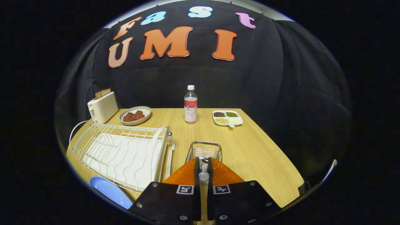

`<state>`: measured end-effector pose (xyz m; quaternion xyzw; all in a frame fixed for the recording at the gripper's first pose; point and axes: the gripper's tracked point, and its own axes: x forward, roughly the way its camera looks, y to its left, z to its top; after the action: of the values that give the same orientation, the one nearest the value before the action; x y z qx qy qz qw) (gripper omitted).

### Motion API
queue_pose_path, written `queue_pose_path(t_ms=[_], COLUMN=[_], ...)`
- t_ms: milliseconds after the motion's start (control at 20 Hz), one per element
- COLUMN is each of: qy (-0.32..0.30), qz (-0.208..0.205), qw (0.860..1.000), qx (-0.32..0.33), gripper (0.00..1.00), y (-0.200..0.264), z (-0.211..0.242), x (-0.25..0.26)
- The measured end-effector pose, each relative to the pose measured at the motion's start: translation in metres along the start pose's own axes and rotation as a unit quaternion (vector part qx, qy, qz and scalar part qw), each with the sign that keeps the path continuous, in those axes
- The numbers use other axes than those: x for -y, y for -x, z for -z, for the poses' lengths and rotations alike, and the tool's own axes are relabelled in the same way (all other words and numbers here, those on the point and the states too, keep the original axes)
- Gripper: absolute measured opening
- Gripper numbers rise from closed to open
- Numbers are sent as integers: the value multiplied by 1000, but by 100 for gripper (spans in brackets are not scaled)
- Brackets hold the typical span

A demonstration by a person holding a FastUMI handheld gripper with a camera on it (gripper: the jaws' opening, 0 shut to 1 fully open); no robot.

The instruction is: Take the plate from the dish rack, then take the spoon from the basket and place it into the plate.

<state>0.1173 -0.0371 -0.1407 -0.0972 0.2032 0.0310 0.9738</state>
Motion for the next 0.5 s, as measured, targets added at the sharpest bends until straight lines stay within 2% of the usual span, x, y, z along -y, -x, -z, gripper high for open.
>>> queue_pose_path(t_ms=[500], qy=[-5], qz=[25], qw=[999], qx=[42], gripper=[8], y=[68], z=[-44], x=[-2])
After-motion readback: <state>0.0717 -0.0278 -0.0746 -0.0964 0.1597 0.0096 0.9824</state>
